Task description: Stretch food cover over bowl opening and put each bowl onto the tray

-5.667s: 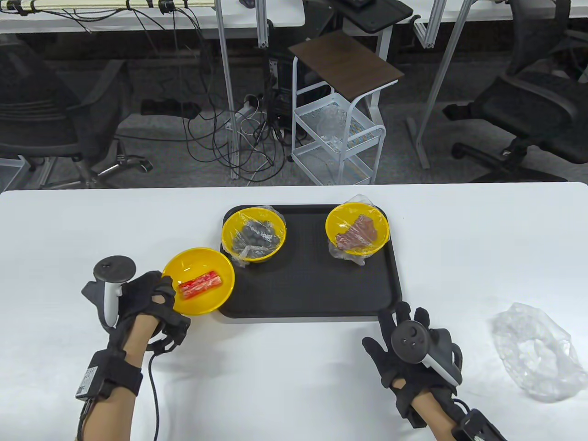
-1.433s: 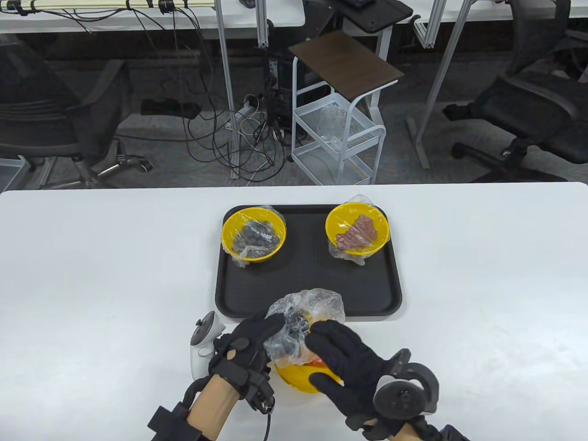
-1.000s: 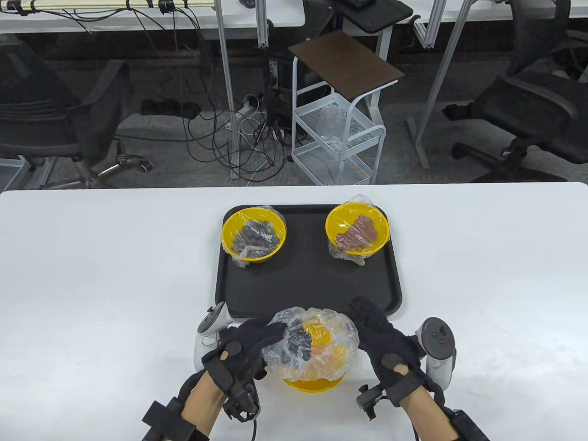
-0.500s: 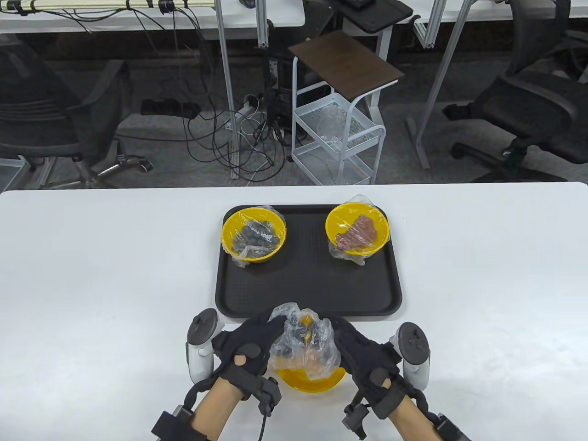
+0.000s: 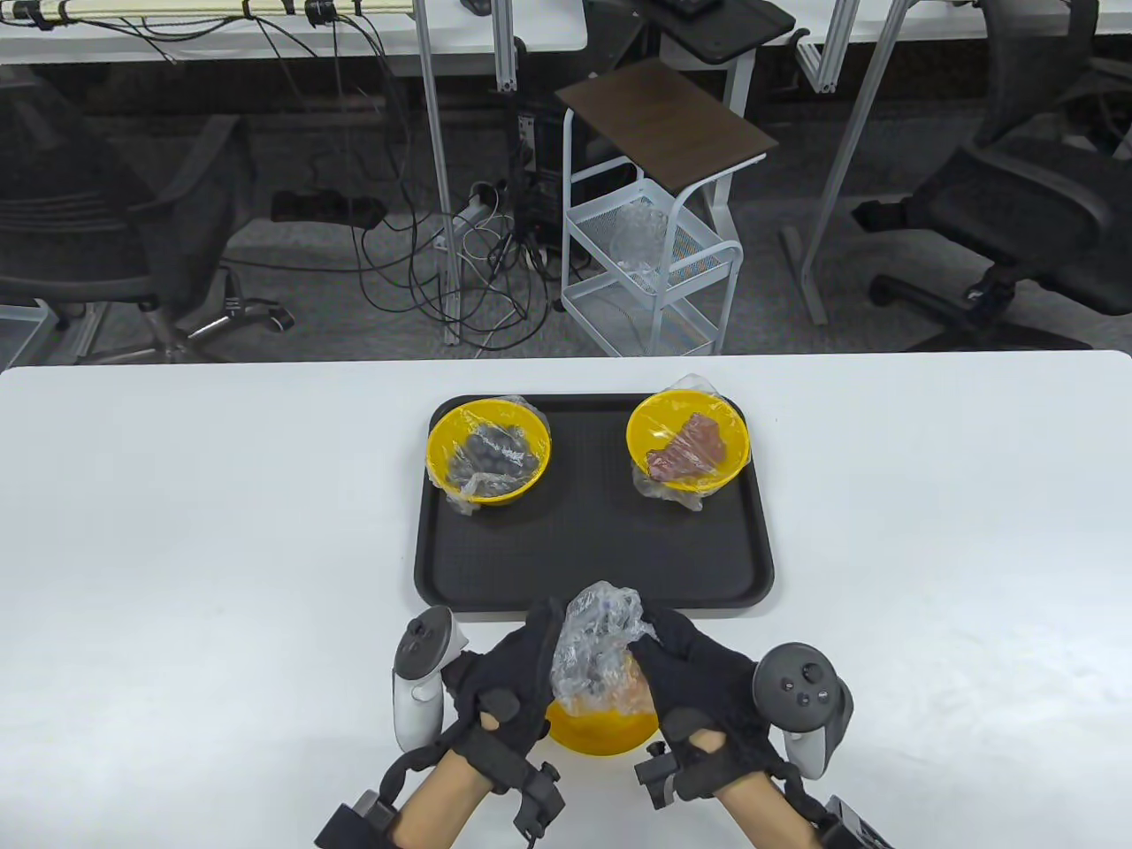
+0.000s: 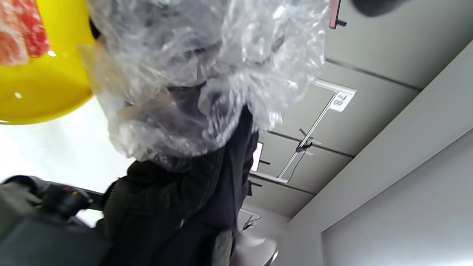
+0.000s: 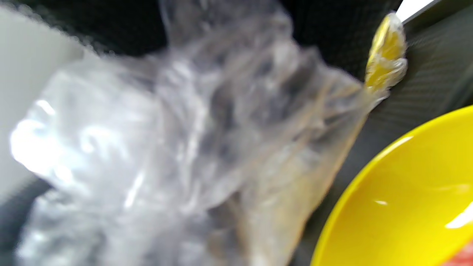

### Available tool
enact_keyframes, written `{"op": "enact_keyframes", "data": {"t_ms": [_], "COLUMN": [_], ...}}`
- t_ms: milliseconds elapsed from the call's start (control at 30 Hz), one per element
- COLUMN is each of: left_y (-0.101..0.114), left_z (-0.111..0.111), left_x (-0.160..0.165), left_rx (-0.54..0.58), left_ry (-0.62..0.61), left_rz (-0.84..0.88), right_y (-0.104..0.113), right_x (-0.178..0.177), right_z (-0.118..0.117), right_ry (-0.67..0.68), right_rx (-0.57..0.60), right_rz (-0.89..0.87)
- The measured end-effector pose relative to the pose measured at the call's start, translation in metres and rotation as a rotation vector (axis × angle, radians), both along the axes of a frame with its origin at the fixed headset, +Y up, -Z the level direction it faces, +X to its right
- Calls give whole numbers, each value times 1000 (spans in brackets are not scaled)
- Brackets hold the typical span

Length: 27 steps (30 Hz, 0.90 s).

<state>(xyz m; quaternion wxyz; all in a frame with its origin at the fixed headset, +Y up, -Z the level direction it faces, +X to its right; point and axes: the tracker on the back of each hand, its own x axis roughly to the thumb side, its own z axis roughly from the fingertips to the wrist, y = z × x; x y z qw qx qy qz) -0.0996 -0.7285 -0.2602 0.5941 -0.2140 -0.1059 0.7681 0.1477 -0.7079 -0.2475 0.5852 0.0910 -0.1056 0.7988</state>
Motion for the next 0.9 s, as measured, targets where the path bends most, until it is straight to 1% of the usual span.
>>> {"op": "enact_keyframes", "data": {"t_ms": [67,100,167,200,267,400,467,533,567,600,633,733,767,833,900], "left_y": [2,2,2,2,1,-8,-13,-14,-14,-12,-10,-7,-6,-5,-6], "left_z": [-1,-1,-1,0,-1,-5,-8,-10,-10,-10,-9,-5,-4,-1,0], "left_x": [0,0,4,7,9,11,10,7,5,3,2,-1,-2,-5,-11], "left_rx": [19,42,54,57,35,-48,-82,-87,-77,-65,-55,-30,-28,-15,-33], "left_ry": [3,8,9,-15,-57,-166,-178,-182,-158,-108,-63,20,47,139,193], "left_rz": [-86,-153,-191,-192,-136,-26,17,34,22,-11,-56,-124,-131,-154,-154], "right_y": [2,3,3,1,-2,-15,-20,-23,-23,-21,-19,-13,-12,-9,-8], "right_x": [-3,-7,-15,-21,-22,-21,-20,-19,-19,-17,-15,-12,-11,-9,-4], "right_z": [2,2,4,5,4,-6,-9,-12,-12,-11,-10,-6,-5,-2,1], "right_ry": [21,62,115,158,183,346,395,425,425,398,360,274,247,201,148], "right_rx": [25,18,16,7,-21,-107,-143,-157,-160,-153,-134,-87,-77,-61,-50], "right_rz": [-45,-34,-43,-56,-93,-266,-334,-374,-385,-374,-333,-233,-214,-174,-140]}}
